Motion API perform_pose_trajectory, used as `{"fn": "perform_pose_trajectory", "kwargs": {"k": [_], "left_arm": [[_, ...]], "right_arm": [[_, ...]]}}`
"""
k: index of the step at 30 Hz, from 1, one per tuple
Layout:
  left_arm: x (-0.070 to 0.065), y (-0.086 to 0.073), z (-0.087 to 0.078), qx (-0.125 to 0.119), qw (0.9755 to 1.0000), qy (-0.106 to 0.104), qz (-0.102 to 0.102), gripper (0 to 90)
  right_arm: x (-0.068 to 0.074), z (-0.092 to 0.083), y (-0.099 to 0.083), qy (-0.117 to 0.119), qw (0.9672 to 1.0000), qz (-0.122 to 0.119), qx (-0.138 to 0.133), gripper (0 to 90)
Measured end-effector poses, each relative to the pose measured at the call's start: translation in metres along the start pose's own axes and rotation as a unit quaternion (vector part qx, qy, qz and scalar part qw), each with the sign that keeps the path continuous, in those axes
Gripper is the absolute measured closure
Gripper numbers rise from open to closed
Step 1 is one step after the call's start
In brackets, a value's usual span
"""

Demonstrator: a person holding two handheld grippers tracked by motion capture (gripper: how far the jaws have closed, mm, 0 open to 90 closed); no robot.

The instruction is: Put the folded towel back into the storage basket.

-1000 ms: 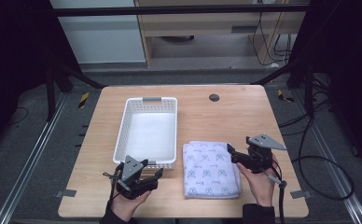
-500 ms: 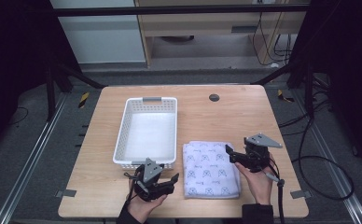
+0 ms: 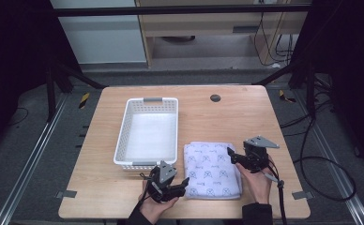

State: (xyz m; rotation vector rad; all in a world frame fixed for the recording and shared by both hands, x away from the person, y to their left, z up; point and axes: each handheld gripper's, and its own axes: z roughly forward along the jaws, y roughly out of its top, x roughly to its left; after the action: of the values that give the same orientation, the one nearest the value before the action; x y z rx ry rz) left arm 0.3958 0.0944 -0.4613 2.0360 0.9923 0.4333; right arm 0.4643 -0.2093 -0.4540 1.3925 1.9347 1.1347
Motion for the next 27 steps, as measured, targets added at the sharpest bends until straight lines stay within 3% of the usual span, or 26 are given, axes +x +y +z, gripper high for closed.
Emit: {"fn": "perform_pose_trajectory", "kwargs": {"k": [10, 15, 22, 27], "left_arm": [[-0.004, -0.003, 0.019, 0.025, 0.9996, 0.008, -0.005, 40.5], [-0.005, -0.005, 0.027, 0.03, 0.9995, 0.011, -0.002, 40.3], [-0.004, -0.006, 0.035, 0.032, 0.9992, 0.011, -0.019, 40.6], [-0.007, -0.008, 0.04, 0.038, 0.999, 0.015, -0.016, 41.0]], "right_arm": [[-0.002, 0.017, -0.012, 0.007, 0.9996, 0.005, 0.028, 34.5], [-0.003, 0.022, -0.016, 0.011, 0.9992, 0.009, 0.039, 35.7], [-0.003, 0.028, -0.02, 0.012, 0.9978, 0.002, 0.065, 37.4], [-0.002, 0.034, -0.023, 0.014, 0.9965, 0.003, 0.083, 38.6]]}}
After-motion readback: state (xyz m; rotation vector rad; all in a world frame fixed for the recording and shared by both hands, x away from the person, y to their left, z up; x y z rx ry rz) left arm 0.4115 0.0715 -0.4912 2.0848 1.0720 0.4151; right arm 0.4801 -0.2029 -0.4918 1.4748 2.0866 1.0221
